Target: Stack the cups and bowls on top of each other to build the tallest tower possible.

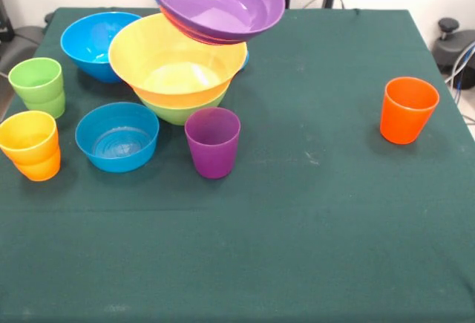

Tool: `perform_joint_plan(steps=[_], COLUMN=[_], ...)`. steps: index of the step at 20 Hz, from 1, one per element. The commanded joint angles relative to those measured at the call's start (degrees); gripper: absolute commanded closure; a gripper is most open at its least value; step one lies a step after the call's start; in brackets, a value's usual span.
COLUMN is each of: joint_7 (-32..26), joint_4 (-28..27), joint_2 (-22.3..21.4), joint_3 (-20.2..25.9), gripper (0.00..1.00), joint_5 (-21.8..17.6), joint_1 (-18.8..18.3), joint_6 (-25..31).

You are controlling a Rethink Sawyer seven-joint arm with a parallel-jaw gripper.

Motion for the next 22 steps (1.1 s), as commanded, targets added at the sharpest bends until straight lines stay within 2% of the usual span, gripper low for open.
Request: perform_joint_plan(steps=[1,9,15,22], joint_7=[-10.74,-9.27,-5.61,-2.85], joint_4=[3.74,5.31,6.41,7.76], joint_2=[4.43,5.0,6.64,6.99], joint_3=[3.17,3.4,1.29,0.34], gripper=[1.0,1.0,1.0,1.0], joint_5=[-7.1,-11.45,-16.23,-18.8], joint_1=[-0.81,-2.42,-1.64,-1.18], joint_6=[-1.2,-2.71,-6.5,-8.82])
